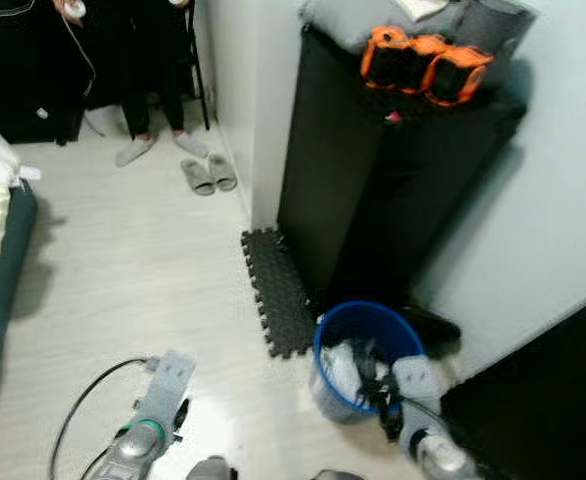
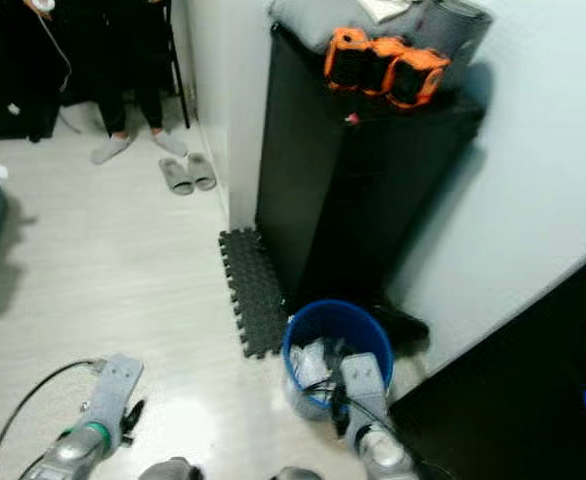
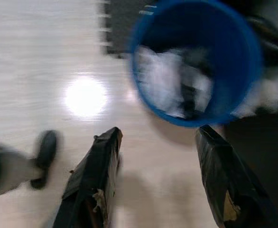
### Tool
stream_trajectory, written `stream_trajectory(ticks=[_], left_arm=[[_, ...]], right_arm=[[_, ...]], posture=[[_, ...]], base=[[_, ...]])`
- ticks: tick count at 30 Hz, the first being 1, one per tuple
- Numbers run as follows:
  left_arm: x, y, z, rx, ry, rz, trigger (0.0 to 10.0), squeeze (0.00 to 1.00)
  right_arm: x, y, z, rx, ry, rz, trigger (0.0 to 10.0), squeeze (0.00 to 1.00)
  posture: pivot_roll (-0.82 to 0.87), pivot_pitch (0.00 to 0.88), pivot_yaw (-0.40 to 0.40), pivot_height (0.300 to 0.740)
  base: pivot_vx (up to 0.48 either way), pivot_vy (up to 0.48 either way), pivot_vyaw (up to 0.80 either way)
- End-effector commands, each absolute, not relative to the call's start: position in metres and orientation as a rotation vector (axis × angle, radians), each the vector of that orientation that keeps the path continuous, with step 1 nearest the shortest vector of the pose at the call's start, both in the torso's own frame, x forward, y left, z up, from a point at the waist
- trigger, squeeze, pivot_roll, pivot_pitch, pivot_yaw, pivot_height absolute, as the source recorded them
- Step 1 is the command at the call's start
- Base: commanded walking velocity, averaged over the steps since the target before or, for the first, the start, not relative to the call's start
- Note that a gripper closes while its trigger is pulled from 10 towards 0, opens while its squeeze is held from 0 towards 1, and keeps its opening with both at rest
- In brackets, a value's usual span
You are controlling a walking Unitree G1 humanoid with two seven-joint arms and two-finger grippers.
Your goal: Clean up the room
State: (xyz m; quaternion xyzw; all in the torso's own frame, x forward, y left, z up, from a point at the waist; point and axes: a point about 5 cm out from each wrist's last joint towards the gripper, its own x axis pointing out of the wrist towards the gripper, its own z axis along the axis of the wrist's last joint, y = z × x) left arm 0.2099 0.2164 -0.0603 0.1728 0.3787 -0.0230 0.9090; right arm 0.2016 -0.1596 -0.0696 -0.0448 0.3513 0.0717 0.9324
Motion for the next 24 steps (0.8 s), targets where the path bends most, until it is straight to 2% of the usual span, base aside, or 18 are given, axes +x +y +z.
stream_trajectory(ticks=[1, 12, 16, 24], left_arm=[[0.210, 0.211, -0.062, 0.368, 0.784, -0.071, 10.0, 0.00], [0.208, 0.216, -0.063, 0.390, 0.805, -0.065, 10.0, 0.00], [0.207, 0.218, -0.063, 0.394, 0.812, -0.063, 10.0, 0.00], [0.202, 0.221, -0.065, 0.409, 0.831, -0.066, 10.0, 0.00]], right_arm=[[0.197, -0.168, -0.072, -0.112, 0.747, 0.143, 10.0, 0.00], [0.183, -0.166, -0.081, -0.131, 0.824, 0.160, 10.0, 0.00], [0.178, -0.170, -0.084, -0.149, 0.845, 0.160, 10.0, 0.00], [0.171, -0.174, -0.087, -0.070, 0.874, 0.133, 10.0, 0.00]], posture=[[0.08, 0.000, -0.031, 0.740], [0.08, 0.000, -0.029, 0.740], [0.09, 0.000, -0.033, 0.740], [0.09, 0.000, -0.039, 0.740]], base=[[0.450, 0.000, 0.76], [0.449, 0.000, 0.73], [0.446, 0.000, 0.45], [0.442, 0.000, 0.00]])
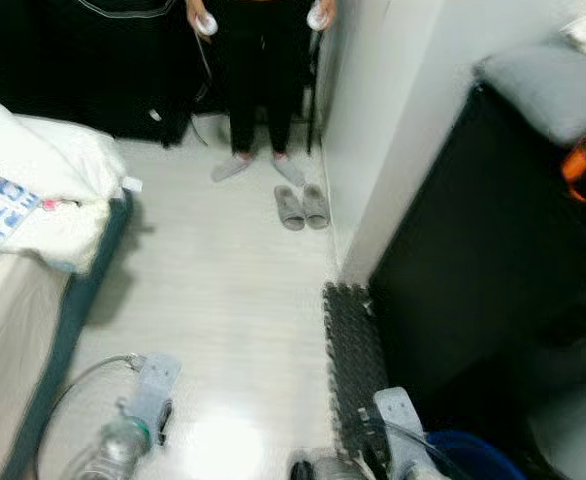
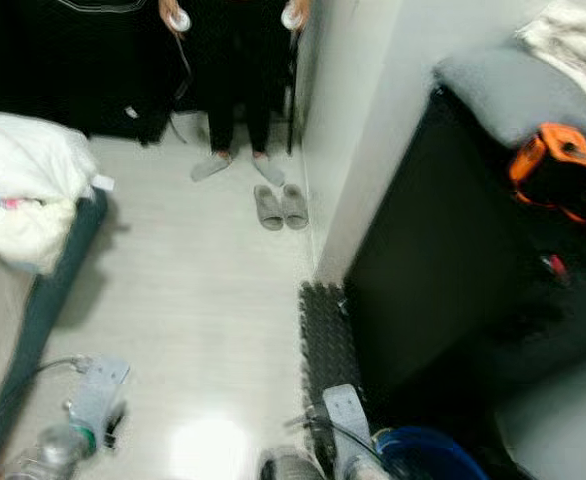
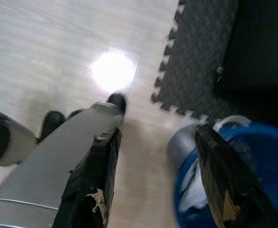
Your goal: Clean up the room
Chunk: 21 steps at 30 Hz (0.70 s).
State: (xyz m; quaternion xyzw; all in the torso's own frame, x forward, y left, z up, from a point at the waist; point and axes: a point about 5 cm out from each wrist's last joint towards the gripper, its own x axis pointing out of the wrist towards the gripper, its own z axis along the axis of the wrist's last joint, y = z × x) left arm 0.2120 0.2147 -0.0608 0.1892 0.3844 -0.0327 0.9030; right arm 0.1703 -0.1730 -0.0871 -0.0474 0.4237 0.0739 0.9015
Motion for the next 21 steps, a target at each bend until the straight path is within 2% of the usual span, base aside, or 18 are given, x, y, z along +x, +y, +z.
stream_trajectory(ticks=[1, 8, 21], left_arm=[[0.202, 0.221, -0.065, 0.409, 0.831, -0.066, 10.0, 0.00], [0.206, 0.213, -0.065, 0.401, 0.817, -0.099, 10.0, 0.00], [0.212, 0.204, -0.063, 0.398, 0.798, -0.136, 10.0, 0.00]], right_arm=[[0.171, -0.174, -0.087, -0.070, 0.874, 0.133, 10.0, 0.00], [0.170, -0.178, -0.086, -0.012, 0.853, 0.063, 10.0, 0.00], [0.169, -0.183, -0.086, -0.006, 0.848, 0.030, 10.0, 0.00]], posture=[[0.09, 0.000, -0.039, 0.740], [0.07, 0.000, -0.031, 0.740], [0.06, 0.000, -0.030, 0.740]], base=[[0.439, 0.000, 0.00], [0.438, 0.000, 0.00], [0.433, 0.000, -0.65]])
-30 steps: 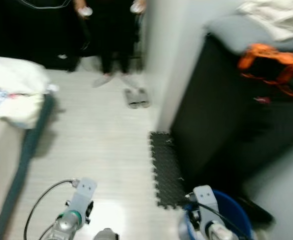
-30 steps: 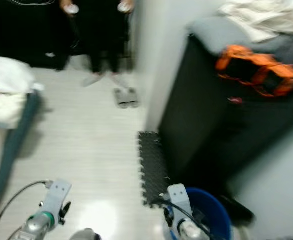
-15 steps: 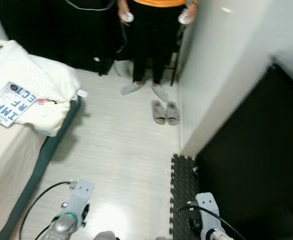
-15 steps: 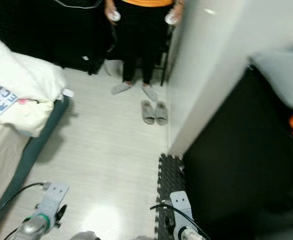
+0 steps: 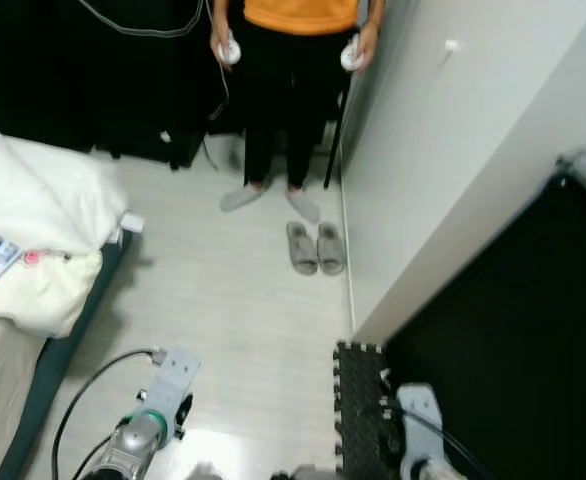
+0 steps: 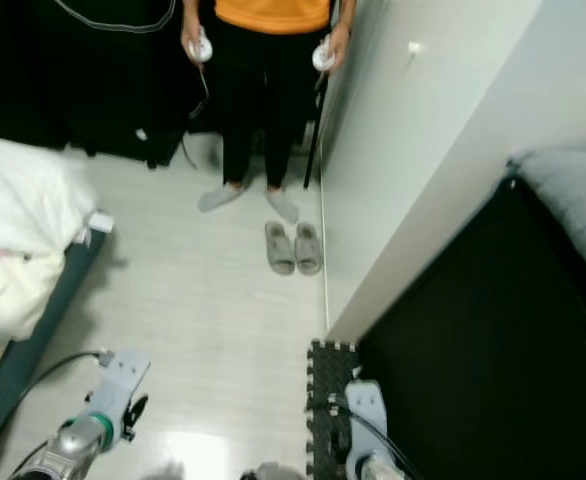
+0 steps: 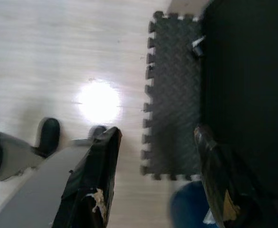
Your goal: Clean up the room
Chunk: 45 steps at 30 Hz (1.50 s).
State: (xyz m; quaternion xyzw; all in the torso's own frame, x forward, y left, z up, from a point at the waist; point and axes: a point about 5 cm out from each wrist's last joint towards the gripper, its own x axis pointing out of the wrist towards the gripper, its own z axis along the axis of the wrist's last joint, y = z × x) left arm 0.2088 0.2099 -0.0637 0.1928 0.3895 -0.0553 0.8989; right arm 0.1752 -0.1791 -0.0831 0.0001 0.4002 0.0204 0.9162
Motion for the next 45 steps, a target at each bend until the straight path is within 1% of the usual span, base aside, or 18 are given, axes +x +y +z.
stream_trajectory(ticks=[1, 20, 26, 38, 40, 43, 45], left_arm=[[0.212, 0.203, -0.063, 0.397, 0.798, -0.139, 10.0, 0.00], [0.211, 0.198, -0.065, 0.415, 0.804, -0.162, 10.0, 0.00], [0.212, 0.198, -0.064, 0.420, 0.801, -0.170, 10.0, 0.00], [0.213, 0.194, -0.064, 0.449, 0.796, -0.235, 10.0, 0.00], [0.211, 0.191, -0.065, 0.474, 0.806, -0.279, 10.0, 0.00], [0.210, 0.190, -0.067, 0.488, 0.815, -0.300, 10.0, 0.00], [0.205, 0.189, -0.069, 0.496, 0.837, -0.321, 10.0, 0.00]], right_arm=[[0.168, -0.184, -0.086, -0.007, 0.847, 0.028, 10.0, 0.00], [0.166, -0.179, -0.088, 0.021, 0.865, 0.079, 10.0, 0.00], [0.166, -0.177, -0.088, 0.004, 0.872, 0.112, 10.0, 0.00], [0.166, -0.177, -0.088, -0.018, 0.880, 0.147, 10.0, 0.00], [0.163, -0.174, -0.089, -0.089, 0.896, 0.214, 10.0, 0.00], [0.160, -0.173, -0.090, -0.122, 0.905, 0.243, 10.0, 0.00], [0.154, -0.172, -0.094, -0.172, 0.934, 0.290, 10.0, 0.00]], posture=[[0.06, 0.000, -0.030, 0.740], [0.06, 0.006, -0.036, 0.740], [0.06, 0.006, -0.033, 0.740], [0.06, 0.002, -0.027, 0.740], [0.06, 0.004, -0.024, 0.740], [0.06, 0.004, -0.024, 0.740], [0.06, 0.011, -0.022, 0.740]], base=[[0.435, 0.000, 0.00], [0.431, 0.000, 0.00], [0.427, 0.000, 0.00], [0.041, 0.000, 0.75], [0.000, 0.000, 0.76], [0.000, 0.000, 0.76], [0.000, 0.000, 0.73]])
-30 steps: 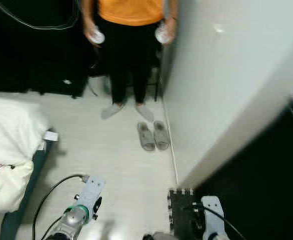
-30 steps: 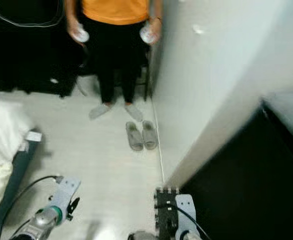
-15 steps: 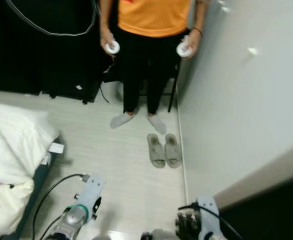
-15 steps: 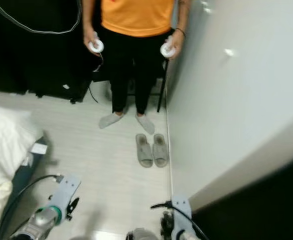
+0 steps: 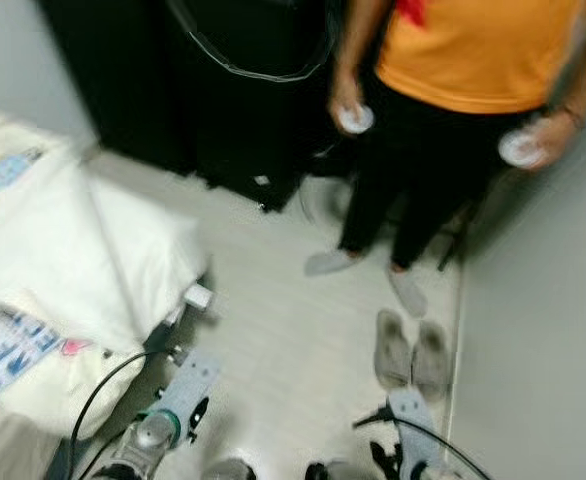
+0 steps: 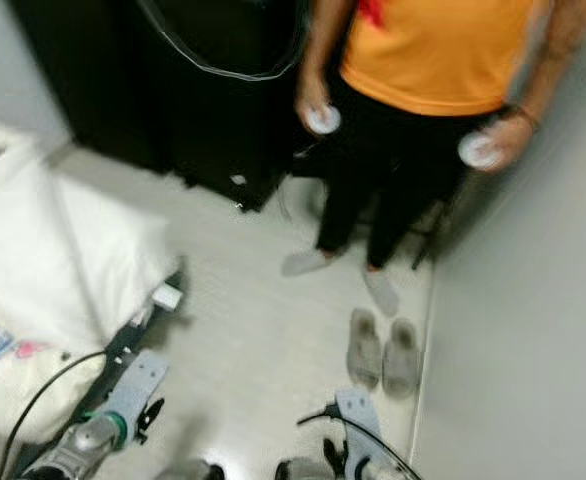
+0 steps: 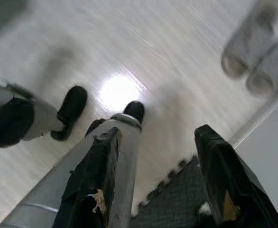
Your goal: Clean up the room
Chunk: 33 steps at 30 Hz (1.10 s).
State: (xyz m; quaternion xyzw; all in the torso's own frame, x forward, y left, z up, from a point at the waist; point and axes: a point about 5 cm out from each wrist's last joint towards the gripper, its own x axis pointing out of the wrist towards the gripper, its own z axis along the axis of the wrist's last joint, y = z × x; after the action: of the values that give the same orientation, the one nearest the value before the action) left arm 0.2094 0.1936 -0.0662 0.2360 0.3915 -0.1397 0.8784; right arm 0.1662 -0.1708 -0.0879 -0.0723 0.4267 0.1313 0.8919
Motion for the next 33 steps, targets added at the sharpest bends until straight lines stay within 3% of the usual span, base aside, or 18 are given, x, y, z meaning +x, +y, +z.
stream_trajectory(ticks=[1, 24, 33], left_arm=[[0.204, 0.190, -0.071, 0.493, 0.848, -0.318, 10.0, 0.00], [0.208, 0.168, -0.073, 0.505, 0.879, -0.330, 10.0, 0.00], [0.191, 0.205, -0.076, 0.523, 0.933, -0.294, 10.0, 0.00]], right_arm=[[0.150, -0.170, -0.095, -0.199, 0.945, 0.322, 10.0, 0.00], [0.142, -0.170, -0.098, -0.219, 0.964, 0.350, 10.0, 0.00], [0.141, -0.170, -0.098, -0.210, 0.966, 0.343, 10.0, 0.00]], posture=[[0.06, 0.011, -0.022, 0.740], [0.05, 0.020, -0.021, 0.740], [0.05, 0.019, -0.017, 0.740]], base=[[0.000, 0.000, 0.73], [0.000, 0.000, 0.72], [0.000, 0.000, 0.72]])
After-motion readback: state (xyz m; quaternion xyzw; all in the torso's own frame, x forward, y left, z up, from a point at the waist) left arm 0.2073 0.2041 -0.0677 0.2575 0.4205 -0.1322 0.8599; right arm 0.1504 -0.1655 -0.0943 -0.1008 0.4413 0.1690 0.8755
